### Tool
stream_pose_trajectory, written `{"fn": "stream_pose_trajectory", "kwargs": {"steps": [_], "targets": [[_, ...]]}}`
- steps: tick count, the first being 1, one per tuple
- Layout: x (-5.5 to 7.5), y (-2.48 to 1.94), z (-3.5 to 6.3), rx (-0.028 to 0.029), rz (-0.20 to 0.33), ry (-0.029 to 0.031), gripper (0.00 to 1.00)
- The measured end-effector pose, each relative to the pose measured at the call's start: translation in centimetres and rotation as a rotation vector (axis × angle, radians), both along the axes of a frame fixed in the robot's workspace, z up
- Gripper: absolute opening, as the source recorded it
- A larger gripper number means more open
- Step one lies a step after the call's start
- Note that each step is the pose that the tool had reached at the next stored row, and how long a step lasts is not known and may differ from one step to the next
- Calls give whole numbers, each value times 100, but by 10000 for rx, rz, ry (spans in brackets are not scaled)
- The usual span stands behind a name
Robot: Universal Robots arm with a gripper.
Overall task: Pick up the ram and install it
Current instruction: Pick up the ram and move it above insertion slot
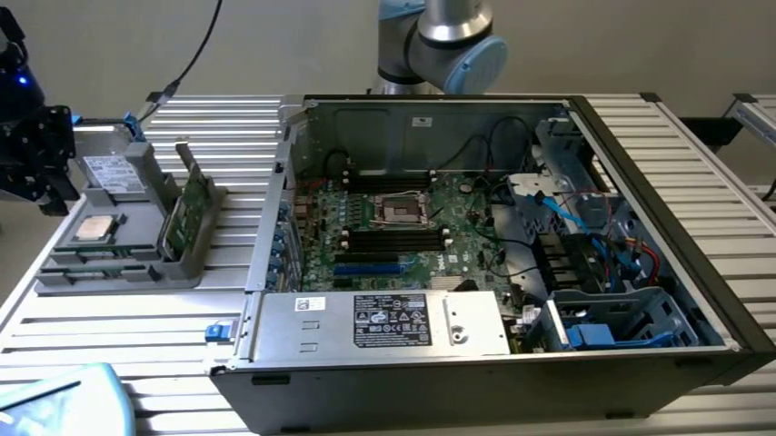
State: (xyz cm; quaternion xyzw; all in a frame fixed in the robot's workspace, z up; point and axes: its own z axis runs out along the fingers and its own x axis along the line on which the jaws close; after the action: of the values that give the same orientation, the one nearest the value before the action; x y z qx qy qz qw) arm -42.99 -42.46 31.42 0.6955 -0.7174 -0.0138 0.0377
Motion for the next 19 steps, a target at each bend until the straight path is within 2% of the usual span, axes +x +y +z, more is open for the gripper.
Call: {"fn": "stream_pose_trajectory", "kwargs": {"steps": [19], "targets": [[-48,-2,-343,0,1173,0,31]]}}
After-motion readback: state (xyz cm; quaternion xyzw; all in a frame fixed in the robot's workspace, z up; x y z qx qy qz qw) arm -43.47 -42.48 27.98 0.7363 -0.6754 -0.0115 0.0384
